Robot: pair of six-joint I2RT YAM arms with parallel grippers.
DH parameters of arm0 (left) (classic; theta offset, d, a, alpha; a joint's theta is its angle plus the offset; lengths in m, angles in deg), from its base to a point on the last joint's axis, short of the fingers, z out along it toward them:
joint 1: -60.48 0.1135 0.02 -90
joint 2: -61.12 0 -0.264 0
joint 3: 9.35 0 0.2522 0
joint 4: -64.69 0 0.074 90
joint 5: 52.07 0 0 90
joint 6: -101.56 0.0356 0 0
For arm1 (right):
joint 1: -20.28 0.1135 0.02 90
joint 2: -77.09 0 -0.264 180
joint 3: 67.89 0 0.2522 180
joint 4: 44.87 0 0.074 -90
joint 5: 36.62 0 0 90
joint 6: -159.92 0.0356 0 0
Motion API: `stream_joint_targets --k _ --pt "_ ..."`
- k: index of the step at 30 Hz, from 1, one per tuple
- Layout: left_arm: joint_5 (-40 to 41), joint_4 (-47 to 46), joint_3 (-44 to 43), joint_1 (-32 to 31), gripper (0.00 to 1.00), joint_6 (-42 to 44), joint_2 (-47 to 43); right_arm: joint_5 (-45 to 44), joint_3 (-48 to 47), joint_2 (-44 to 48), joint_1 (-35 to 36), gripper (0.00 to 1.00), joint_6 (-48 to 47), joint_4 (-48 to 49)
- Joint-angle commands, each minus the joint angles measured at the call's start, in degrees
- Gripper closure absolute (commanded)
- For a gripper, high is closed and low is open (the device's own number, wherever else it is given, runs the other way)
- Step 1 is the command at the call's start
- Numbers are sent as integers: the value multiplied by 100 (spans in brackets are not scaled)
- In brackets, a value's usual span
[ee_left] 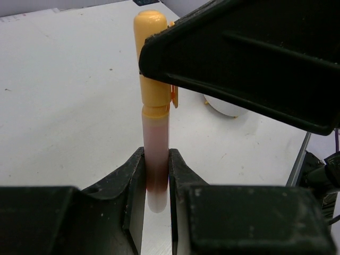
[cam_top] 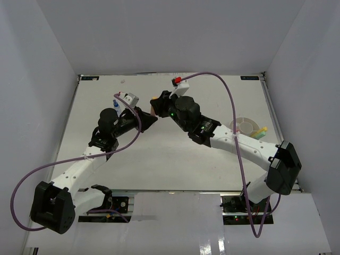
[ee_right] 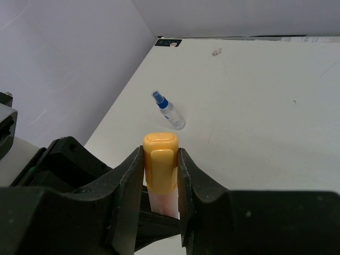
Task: Sort the stationery into containers
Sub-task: Close the pen cap on the pen.
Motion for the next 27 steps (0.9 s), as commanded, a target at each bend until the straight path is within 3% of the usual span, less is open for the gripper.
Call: stream_joint_targets --k 1,16,27 --pt "134 -834 -469 -6 100 3 57 -15 126 61 102 92 -188 -251" --pt "20 -992 -830 -32 100 443 286 776 -15 -1 101 92 -663 -1498" --pt "-323 -2028 -865 -41 100 188 304 1611 -68 -124 101 92 -435 -2404"
